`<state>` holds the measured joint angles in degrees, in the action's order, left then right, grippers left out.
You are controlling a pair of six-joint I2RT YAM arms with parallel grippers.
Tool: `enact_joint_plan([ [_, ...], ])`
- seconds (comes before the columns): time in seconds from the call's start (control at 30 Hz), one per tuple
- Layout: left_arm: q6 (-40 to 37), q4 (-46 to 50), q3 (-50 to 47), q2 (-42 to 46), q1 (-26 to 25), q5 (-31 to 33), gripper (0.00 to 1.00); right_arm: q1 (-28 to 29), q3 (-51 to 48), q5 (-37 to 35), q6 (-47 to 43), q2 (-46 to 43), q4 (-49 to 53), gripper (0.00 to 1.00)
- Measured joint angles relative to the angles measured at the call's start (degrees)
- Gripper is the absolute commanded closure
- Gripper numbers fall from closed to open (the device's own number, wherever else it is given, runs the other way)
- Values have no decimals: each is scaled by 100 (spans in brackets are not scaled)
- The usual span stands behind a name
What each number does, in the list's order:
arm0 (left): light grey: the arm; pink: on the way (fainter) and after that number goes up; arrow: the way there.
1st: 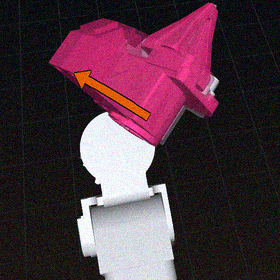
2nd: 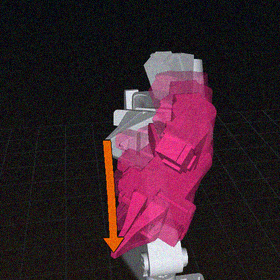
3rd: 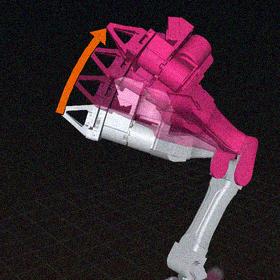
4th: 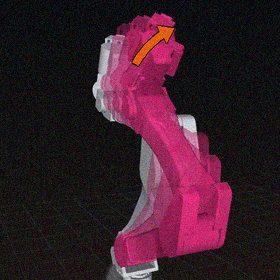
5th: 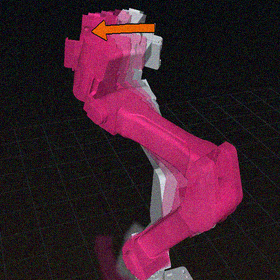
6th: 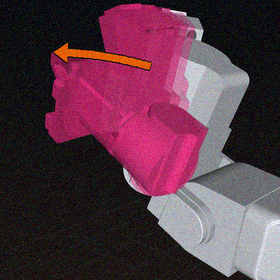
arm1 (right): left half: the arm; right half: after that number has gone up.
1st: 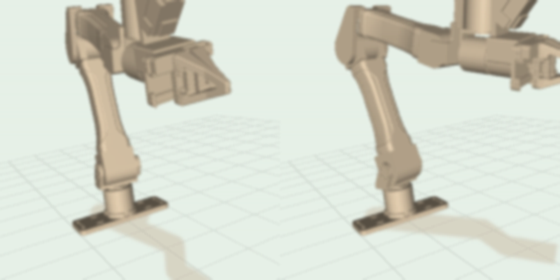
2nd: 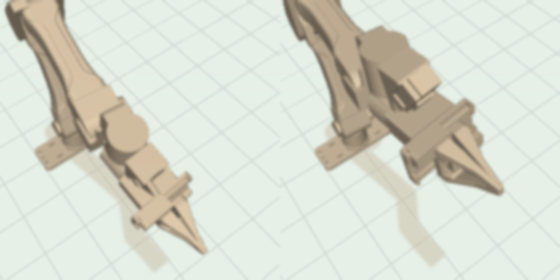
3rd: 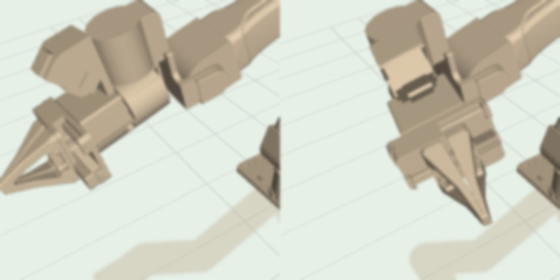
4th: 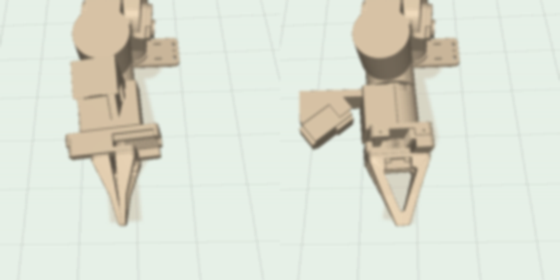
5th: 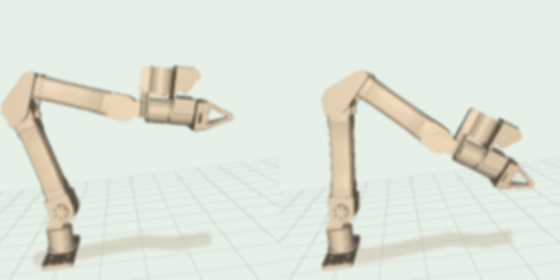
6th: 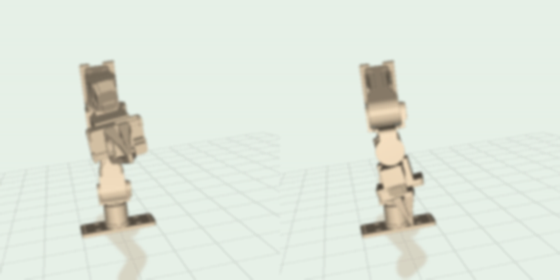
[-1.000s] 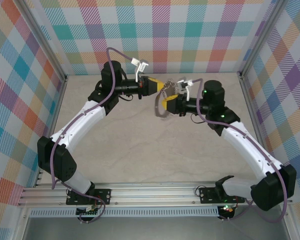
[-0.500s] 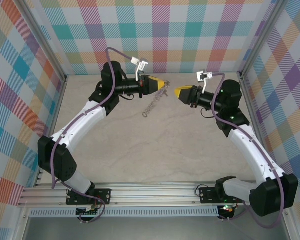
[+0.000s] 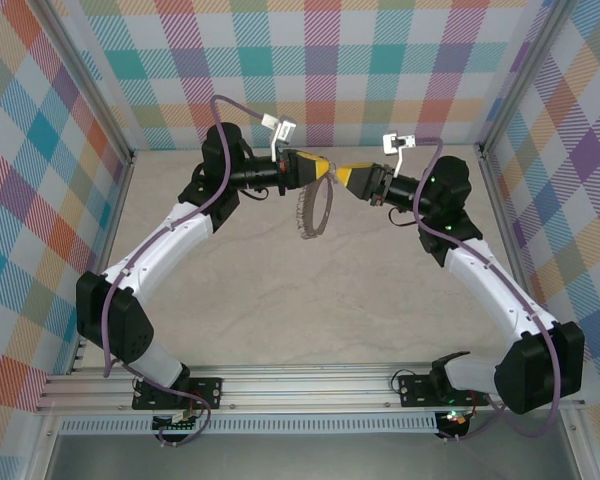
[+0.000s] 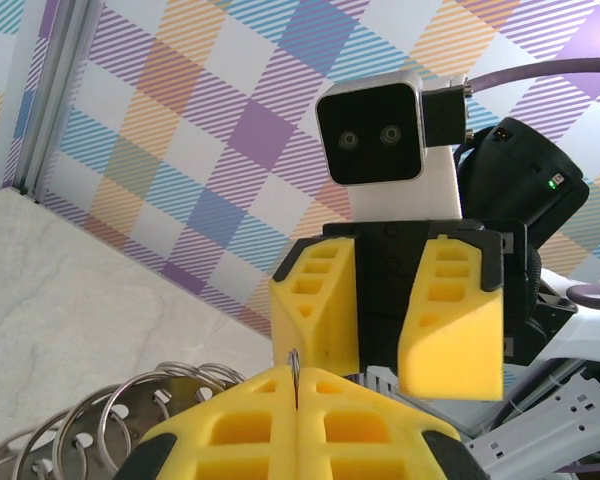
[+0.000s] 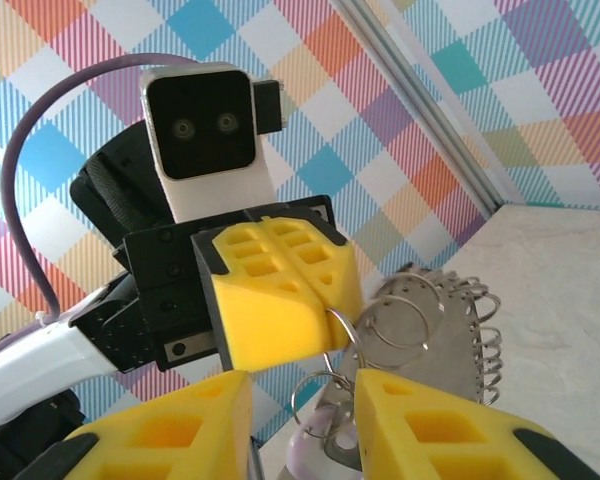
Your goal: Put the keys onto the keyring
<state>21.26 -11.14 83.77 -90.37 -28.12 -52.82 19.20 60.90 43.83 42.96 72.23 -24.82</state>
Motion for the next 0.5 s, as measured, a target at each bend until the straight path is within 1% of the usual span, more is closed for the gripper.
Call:
enact_joint_plan([
  [0.33, 20, 0, 0, 0, -17, 0, 100, 39, 39, -26, 37, 192, -127, 67],
  [0.5, 20, 0, 0, 0, -33, 0, 100, 39, 44, -24, 90, 199, -136, 71],
])
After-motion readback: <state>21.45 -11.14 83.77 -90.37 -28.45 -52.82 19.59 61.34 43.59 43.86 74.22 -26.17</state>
